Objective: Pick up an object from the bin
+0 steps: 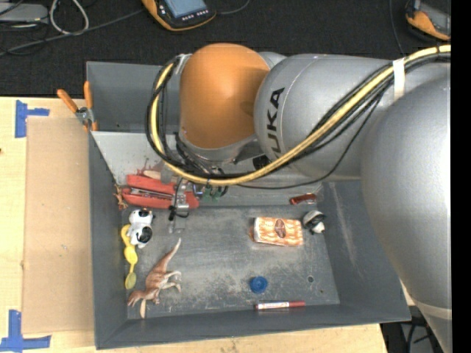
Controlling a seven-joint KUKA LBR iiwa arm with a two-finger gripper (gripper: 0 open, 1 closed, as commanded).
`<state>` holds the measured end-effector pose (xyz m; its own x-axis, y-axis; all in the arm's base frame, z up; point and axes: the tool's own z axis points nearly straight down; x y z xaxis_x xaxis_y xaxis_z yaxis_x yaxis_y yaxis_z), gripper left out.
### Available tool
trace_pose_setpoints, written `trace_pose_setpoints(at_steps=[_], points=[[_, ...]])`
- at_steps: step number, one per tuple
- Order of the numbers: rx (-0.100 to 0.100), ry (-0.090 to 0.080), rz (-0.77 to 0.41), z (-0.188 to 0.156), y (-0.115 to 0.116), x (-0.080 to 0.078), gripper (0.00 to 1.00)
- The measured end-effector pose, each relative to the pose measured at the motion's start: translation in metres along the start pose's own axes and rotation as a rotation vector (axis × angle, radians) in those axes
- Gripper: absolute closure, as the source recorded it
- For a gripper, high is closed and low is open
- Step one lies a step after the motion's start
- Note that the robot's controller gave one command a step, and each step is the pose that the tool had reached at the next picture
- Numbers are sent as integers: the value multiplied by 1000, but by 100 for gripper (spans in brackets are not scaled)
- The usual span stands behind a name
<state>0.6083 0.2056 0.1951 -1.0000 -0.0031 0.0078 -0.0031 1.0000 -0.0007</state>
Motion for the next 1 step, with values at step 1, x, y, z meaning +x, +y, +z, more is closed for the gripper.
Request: trace_pose_setpoints(at_steps=[1], points=[[-1,-8,4,-5,-1,-2,0]])
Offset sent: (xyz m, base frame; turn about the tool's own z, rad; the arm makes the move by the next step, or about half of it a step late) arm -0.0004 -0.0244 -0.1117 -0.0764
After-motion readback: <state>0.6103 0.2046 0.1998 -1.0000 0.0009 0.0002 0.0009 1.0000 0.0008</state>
